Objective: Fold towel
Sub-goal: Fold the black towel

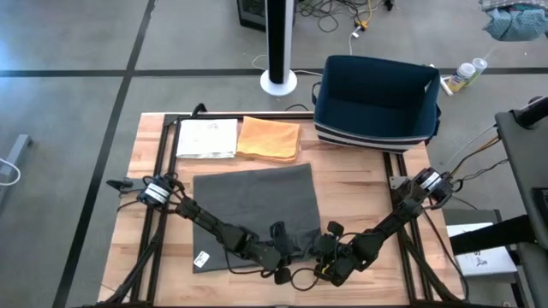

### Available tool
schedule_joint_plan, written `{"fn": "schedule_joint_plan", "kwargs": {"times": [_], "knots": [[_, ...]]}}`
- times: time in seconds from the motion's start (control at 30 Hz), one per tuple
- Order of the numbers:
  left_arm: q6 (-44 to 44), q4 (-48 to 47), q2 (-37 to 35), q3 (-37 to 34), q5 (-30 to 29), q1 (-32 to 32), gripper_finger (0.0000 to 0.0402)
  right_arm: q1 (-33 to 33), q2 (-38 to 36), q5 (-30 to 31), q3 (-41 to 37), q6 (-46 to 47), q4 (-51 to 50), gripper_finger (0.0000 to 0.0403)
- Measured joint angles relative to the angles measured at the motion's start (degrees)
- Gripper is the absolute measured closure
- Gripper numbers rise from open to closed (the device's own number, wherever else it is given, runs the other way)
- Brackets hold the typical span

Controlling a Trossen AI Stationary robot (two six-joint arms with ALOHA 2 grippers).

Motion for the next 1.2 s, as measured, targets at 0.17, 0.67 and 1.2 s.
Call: {"fn": "schedule_joint_plan", "kwargs": {"times": [0.17, 0.67, 1.2], "knots": [[-3.89, -0.08, 2.00, -0.22, -1.64, 0.28, 0.0321, 0.01, -0.29, -0.60, 0.37, -0.49, -0.35, 0.0273], [-5.59, -3.95, 0.00, -0.57, 2.11, 0.80, 0.0258, -0.34, -4.33, -1.58, 4.96, -10.77, -8.41, 0.0249], [-3.27, 9.64, 5.38, -0.61, 6.69, -2.47, 0.0276, -12.71, -4.83, -13.64, 6.97, -36.12, -10.71, 0.0255]]}}
